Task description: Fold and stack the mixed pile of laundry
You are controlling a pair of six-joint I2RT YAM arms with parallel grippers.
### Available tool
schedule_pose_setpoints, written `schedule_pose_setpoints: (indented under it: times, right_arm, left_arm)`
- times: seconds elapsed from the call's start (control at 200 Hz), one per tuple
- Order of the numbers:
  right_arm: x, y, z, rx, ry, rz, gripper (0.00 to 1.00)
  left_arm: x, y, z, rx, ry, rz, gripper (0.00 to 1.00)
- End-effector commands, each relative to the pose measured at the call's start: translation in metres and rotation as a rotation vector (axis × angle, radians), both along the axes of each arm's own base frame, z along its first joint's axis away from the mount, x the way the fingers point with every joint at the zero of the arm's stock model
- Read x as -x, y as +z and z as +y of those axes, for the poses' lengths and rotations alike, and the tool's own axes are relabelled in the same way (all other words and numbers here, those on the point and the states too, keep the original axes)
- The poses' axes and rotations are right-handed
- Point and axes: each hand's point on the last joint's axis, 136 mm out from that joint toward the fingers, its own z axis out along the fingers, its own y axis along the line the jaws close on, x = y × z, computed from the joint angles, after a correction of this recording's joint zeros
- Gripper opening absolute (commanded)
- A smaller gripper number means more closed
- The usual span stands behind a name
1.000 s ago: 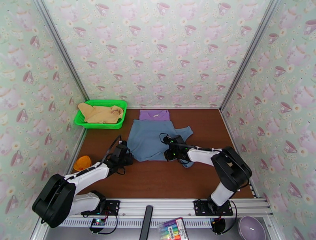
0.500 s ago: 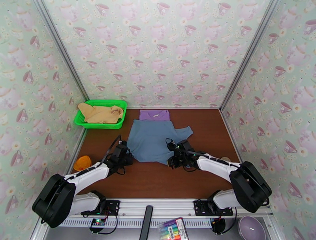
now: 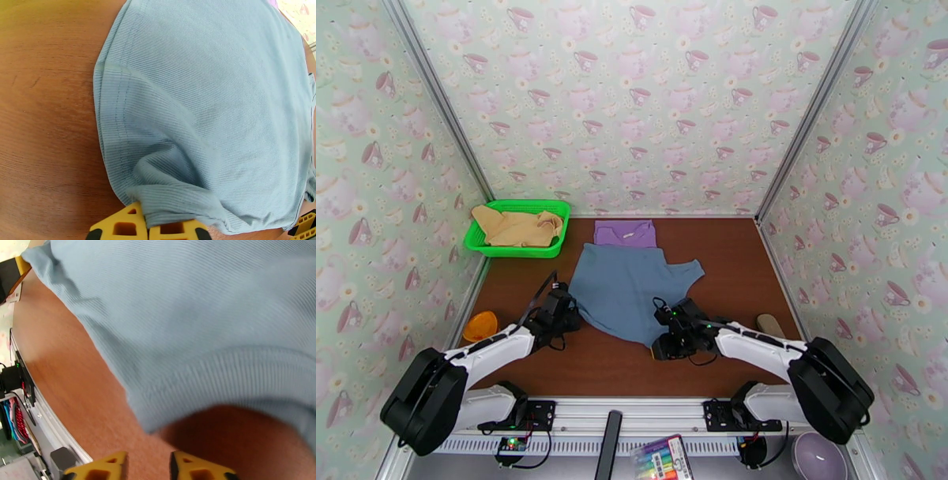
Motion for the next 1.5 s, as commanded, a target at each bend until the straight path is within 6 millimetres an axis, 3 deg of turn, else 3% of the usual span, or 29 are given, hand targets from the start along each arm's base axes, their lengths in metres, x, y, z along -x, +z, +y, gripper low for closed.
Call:
schedule_pose_setpoints:
  times: [0.0, 0.1, 0.22, 0.301, 0.356, 0.436, 0.516, 0.611, 0.841, 1.112, 1.202, 1.382, 1.493]
  right_arm:
    - [0.005, 0.027, 0.004, -0.041, 0.046, -0.035, 0.44]
    - [0.003, 0.067, 0.013, -0.101, 0.143, -0.131, 0.45]
    - [-0.019, 0.108, 0.021, -0.075, 0.284, -0.356, 0.50]
    - [-0.029, 0.115, 0.027, 0.004, 0.424, -0.492, 0.52]
    - [-0.033, 0.105, 0.028, 0.092, 0.550, -0.560, 0.52]
    - [-0.039, 0.075, 0.018, 0.296, 0.722, -0.657, 0.53]
    - [-0.031, 0.045, 0.013, 0.398, 0.868, -0.704, 0.53]
    - [-0.013, 0.023, 0.023, 0.429, 0.980, -0.713, 0.55]
    - [-0.017, -0.018, 0.023, 0.558, 0.976, -0.661, 0.58]
    - [-0.018, -0.036, 0.019, 0.624, 0.973, -0.632, 0.56]
    - [-0.019, -0.035, 0.018, 0.629, 0.979, -0.634, 0.48]
    - [-0.015, -0.030, 0.017, 0.621, 0.991, -0.624, 0.00]
    - [-0.013, -0.025, 0.015, 0.619, 0.993, -0.616, 0.00]
  left_arm:
    - [0.002, 0.002, 0.001, 0.011, 0.017, -0.014, 0.00]
    - [0.004, 0.003, 0.000, 0.025, 0.015, -0.017, 0.00]
    - [0.005, 0.006, 0.000, 0.041, 0.013, -0.029, 0.00]
    - [0.006, 0.008, 0.000, 0.043, 0.014, -0.035, 0.00]
    - [0.007, 0.010, 0.001, 0.046, 0.014, -0.038, 0.00]
    - [0.008, 0.012, 0.001, 0.057, 0.017, -0.047, 0.00]
    - [0.009, 0.013, 0.000, 0.068, 0.020, -0.050, 0.00]
    - [0.012, 0.012, 0.002, 0.079, 0.032, -0.048, 0.00]
    - [0.018, 0.010, 0.003, 0.102, 0.038, -0.049, 0.00]
    - [0.020, 0.006, 0.003, 0.098, 0.030, -0.043, 0.00]
    - [0.020, 0.006, 0.003, 0.099, 0.032, -0.041, 0.00]
    - [0.021, 0.008, 0.004, 0.098, 0.038, -0.041, 0.00]
    - [0.022, 0.009, 0.005, 0.097, 0.045, -0.038, 0.00]
